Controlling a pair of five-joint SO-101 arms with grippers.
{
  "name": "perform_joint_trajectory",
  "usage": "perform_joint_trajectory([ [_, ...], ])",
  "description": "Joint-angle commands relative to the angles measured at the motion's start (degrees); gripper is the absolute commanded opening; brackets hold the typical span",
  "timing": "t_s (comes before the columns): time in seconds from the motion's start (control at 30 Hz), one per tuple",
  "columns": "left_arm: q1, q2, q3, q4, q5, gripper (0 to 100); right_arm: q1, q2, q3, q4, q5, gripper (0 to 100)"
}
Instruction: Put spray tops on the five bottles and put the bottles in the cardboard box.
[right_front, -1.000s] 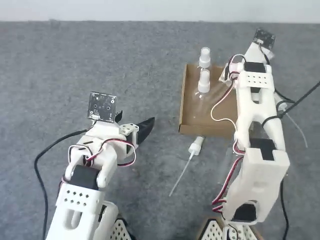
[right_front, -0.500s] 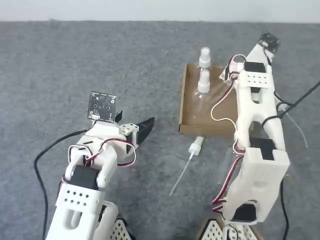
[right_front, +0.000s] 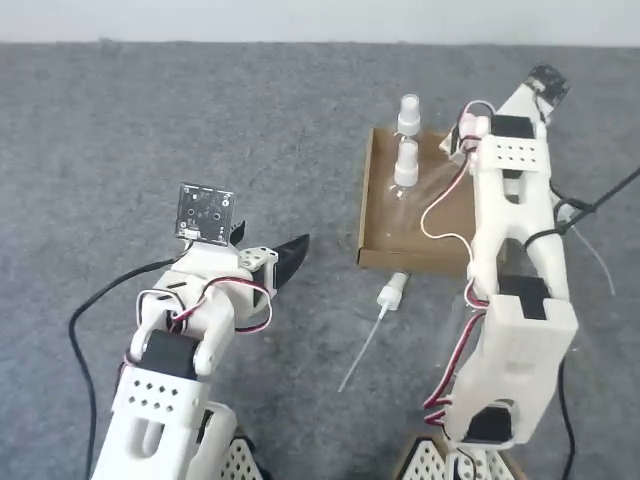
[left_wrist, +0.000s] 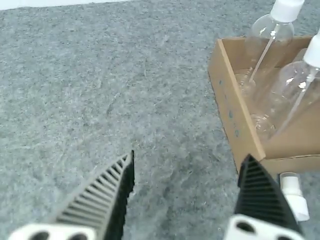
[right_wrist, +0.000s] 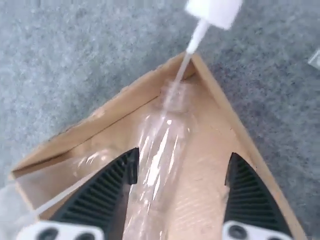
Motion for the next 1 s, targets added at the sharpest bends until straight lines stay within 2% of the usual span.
perform_joint_trajectory([
  [0.0, -0.1, 0.1, -2.2, -1.8, -0.5, 31, -2.2, -1.1, -4.7, 2.1, -0.8, 22.4],
  [0.23, -0.1, 0.1, -2.2, -1.7, -0.5, 31, -2.3, -0.5, -4.4, 1.6, -8.6, 22.4],
  [0.67, -0.1, 0.1, -2.2, -1.7, -0.5, 31, -1.2, 4.6, -3.8, 0.3, -9.0, 21.9],
  [0.73, -0.1, 0.1, -2.2, -1.7, -0.5, 31, 0.0, 4.6, -3.8, 0.1, -9.0, 19.1],
  [0.87, -0.1, 0.1, -2.2, -1.7, -0.5, 31, 2.6, 4.6, -4.4, 0.0, -8.8, 6.9],
  [0.97, -0.1, 0.1, -2.2, -1.7, -0.5, 31, 3.4, 4.6, -6.6, 0.6, -5.7, 1.4],
])
